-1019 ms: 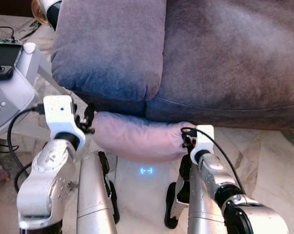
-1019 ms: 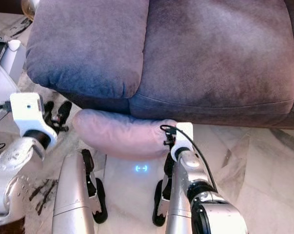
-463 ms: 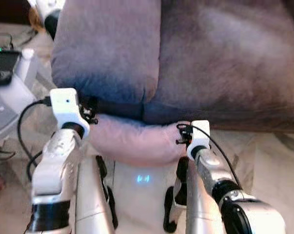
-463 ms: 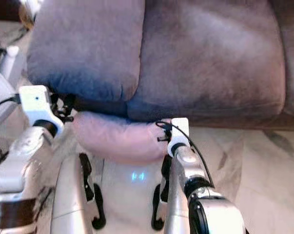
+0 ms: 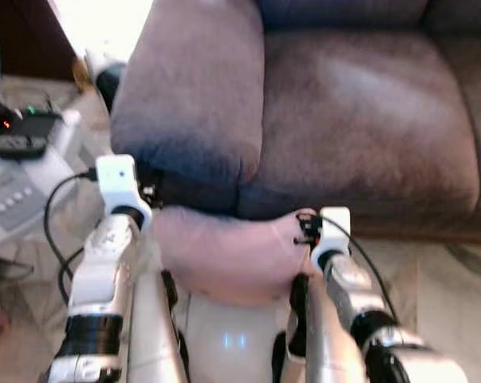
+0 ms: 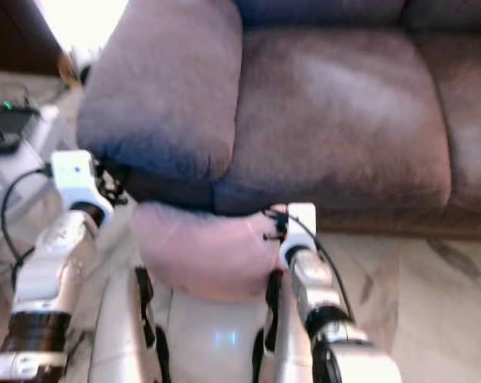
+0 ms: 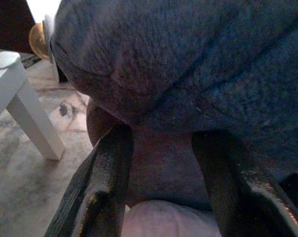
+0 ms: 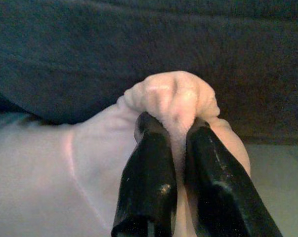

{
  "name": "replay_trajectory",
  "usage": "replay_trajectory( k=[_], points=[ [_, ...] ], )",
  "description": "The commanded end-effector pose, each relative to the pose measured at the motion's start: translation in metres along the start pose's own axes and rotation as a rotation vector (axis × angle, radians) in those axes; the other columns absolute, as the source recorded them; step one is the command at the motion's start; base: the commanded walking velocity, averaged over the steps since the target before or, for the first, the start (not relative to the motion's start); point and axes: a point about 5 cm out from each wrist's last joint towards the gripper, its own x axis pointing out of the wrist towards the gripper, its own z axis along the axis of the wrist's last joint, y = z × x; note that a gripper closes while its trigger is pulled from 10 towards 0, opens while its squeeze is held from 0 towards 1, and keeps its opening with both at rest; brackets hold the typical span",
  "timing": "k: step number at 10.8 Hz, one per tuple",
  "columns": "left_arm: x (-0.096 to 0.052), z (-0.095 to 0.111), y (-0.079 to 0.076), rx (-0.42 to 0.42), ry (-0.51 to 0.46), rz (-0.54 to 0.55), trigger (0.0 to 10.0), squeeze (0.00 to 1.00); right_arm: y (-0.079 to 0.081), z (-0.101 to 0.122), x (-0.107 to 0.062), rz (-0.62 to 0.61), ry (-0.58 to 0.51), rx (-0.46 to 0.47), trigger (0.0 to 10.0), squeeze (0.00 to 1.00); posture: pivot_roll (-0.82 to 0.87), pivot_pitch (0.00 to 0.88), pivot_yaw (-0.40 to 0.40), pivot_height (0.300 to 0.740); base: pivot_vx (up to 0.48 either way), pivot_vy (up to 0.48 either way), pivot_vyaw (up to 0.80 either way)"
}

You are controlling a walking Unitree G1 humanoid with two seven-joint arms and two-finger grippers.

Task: Move the pillow to the sofa from floor

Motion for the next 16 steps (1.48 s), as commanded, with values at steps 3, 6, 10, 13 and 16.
replay_trajectory(
  k=[3,6,10,13,16],
  points=[
    [0.01,0.009,-0.002,0.005,-0.071,-0.021,10.0,0.0,-0.002,0.051,0.0,-0.032,-0.274,0.022,10.0,0.0,0.13,0.017,-0.031,0.526,0.0,0.0,0.0],
    [0.012,0.003,-0.001,-0.001,-0.087,-0.013,10.0,0.0,0.006,0.07,-0.018,-0.024,-0.385,-0.036,10.0,0.0,0.12,0.04,-0.035,0.526,0.0,0.0,0.0],
    [0.013,0.002,-0.001,-0.013,-0.103,-0.002,10.0,0.0,0.05,0.137,-0.063,0.101,-0.593,-0.037,10.0,0.0,0.09,0.061,-0.034,0.526,0.0,0.0,0.0],
    [0.015,0.01,-0.005,-0.047,-0.147,-0.002,10.0,0.0,0.041,0.195,-0.077,0.056,-0.695,-0.044,10.0,0.0,0.09,0.074,-0.031,0.526,0.0,0.0,0.0],
    [0.012,0.008,-0.007,-0.042,-0.147,-0.016,10.0,0.0,0.045,0.222,-0.096,0.056,-0.77,-0.045,10.0,0.0,0.09,0.089,-0.019,0.526,0.0,0.0,0.0]
  ],
)
